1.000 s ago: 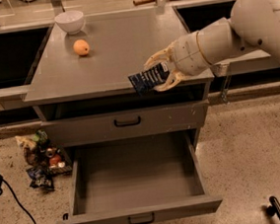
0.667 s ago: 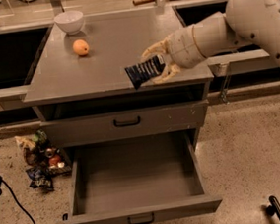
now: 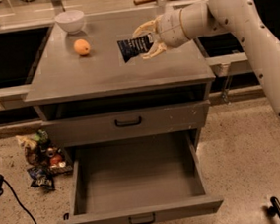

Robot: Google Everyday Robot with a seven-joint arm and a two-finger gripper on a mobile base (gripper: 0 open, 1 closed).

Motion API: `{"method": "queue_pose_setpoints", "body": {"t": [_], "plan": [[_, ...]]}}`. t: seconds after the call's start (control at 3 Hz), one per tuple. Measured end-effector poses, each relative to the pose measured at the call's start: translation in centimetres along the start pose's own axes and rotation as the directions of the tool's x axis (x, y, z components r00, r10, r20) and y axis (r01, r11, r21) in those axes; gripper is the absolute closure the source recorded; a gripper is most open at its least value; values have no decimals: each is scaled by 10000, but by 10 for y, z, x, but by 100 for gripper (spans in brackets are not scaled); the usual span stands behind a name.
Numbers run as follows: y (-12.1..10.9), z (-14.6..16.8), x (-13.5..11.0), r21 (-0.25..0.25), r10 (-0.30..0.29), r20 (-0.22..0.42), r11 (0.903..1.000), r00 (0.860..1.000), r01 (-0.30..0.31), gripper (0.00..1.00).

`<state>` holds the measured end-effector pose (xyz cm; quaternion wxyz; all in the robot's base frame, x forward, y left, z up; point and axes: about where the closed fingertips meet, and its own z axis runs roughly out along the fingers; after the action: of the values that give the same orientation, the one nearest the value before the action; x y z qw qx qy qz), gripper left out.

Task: Pick rxbar blueberry from middle drawer and place on counter

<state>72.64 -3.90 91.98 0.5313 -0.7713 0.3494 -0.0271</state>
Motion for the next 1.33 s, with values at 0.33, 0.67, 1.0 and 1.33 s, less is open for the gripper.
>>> {"method": "queue_pose_setpoints", "body": {"t": [0.33,0.67,1.0,1.33], "plan": [[-25,18,26,471,407,65,9981,9992,-409,100],[-33,30,54,796,1370,-121,9876,9905,-1356,100],[-30,37,76,1032,2595,-195,9611,9656,-2562,100],[-25,40,88,1088,3241,-150,9409,9459,-3206,82]]}}
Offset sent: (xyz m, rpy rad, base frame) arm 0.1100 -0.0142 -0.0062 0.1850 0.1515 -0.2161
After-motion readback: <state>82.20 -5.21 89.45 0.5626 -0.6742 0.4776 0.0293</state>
